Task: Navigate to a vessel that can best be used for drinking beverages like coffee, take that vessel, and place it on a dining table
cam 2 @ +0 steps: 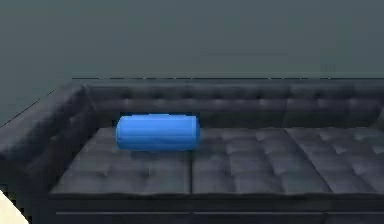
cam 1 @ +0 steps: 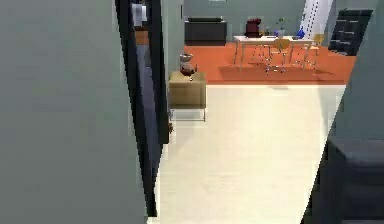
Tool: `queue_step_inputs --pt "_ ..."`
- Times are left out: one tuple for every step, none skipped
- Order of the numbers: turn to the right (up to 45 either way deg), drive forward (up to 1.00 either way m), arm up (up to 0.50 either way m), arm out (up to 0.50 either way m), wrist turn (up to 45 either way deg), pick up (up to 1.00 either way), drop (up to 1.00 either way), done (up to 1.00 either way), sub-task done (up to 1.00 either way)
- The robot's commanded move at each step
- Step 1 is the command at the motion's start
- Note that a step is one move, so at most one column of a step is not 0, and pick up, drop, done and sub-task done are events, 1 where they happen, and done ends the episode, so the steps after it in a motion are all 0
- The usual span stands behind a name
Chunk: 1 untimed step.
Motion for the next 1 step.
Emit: queue_step_inputs --pt "45.0 0.0 0.0 0.0 0.0 0.0 0.0 0.0 0.0"
